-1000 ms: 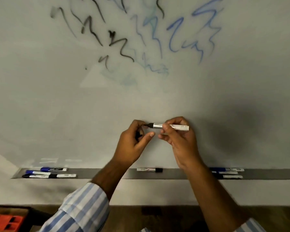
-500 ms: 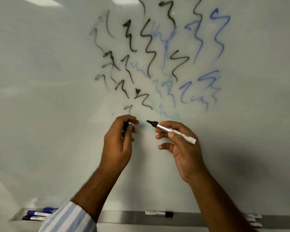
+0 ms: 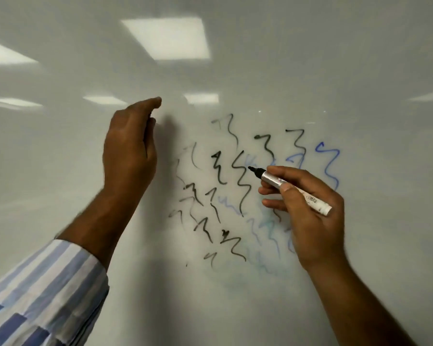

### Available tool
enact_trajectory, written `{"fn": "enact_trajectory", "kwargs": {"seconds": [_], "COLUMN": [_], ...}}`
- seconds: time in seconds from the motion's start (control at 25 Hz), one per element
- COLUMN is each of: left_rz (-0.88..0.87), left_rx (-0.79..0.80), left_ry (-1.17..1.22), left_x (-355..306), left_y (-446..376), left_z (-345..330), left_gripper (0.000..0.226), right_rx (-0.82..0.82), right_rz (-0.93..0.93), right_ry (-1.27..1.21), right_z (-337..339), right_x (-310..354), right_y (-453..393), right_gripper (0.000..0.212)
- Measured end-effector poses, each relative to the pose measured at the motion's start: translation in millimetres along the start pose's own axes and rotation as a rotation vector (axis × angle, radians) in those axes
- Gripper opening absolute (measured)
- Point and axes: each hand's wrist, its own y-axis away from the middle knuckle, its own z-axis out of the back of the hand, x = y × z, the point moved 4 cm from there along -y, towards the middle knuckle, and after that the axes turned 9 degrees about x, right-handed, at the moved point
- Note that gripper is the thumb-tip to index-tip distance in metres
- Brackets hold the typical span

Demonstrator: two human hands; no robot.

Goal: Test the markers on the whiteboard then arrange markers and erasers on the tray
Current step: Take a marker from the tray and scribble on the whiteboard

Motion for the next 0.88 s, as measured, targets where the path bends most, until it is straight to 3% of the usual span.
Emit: {"fn": "enact_trajectory", "kwargs": {"seconds": [0.16,0.28,0.52,0.76,0.88], "left_rz": [-0.034,-0.03,-0.071,-0.046,-0.032], "left_rx": [0.043,0.065,0.075,0.058,0.05], "left_ry": [-0.126,-0.095,-0.159,-0.248,-0.26], "left_x": [34.1,48.0,50.5,48.9,50.3], "left_y": [-31.0,-30.7,-30.7,-22.1,-19.5], "left_z": [-5.4,-13.3,-15.0,-18.0,-18.5], "left_gripper": [0.042,0.051,0.06,0.061,0.061], "right_rx": [-0.014,-0.023,-0.07,0.022,0.032], "right_rz": [0.317,0.455,0.437,0.317,0.445], "right_ry": [0.497,0.694,0.823,0.823,0.78], "right_z": [-1.3,-2.9,9.6,2.9,-22.2], "right_x": [25.4,30.1,33.9,31.6,33.5], "right_y": [-52.7,-92.6,-111.4,-75.8,-69.2], "right_gripper": [0.026,0.027,0.025,0.024,0.024]}}
